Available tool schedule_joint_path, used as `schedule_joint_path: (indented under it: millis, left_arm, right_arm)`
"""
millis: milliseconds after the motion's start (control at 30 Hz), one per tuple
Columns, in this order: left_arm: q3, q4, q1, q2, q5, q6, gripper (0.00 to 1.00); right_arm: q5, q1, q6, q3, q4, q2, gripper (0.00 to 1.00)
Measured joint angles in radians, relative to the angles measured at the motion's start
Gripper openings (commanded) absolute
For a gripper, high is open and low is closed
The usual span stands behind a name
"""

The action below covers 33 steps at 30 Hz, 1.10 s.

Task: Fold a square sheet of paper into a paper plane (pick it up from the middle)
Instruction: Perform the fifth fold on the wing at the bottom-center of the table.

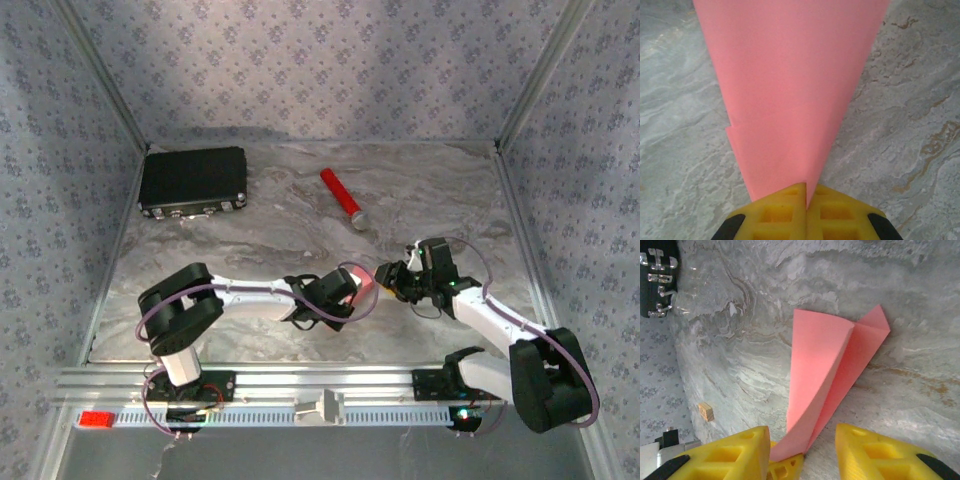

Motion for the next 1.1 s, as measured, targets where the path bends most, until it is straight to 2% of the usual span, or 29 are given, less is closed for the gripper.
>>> schedule_joint_path:
  millis: [200,433,700,767,867,1100]
  left_arm:
    - [0.024,0.000,0.010,0.021,0.040,0.000,0.04]
    - [0.036,0.010,0.036,0.037,0.116,-0.005,0.03]
    - [0.037,0.061,0.071,0.062,0.232,-0.038,0.01]
    - [0.037,0.079,0.078,0.070,0.260,-0.047,0.01]
    - [0.037,0.103,0.089,0.081,0.294,-0.061,0.01]
    - [0.037,0.131,0.096,0.094,0.332,-0.069,0.01]
  right_arm:
    - [-0.004,0.030,0.000,-0.013,0.033,0.023,0.38]
    - [-0.007,0.043,0.012,-0.057,0.081,0.031,0.28]
    - [0.003,0.045,0.019,-0.090,0.114,0.003,0.22]
    - [0.005,0.045,0.018,-0.091,0.115,-0.008,0.26]
    - [0.010,0.045,0.006,-0.091,0.110,-0.042,0.41]
    - [0.023,0.015,-0.013,-0.087,0.051,-0.150,0.44]
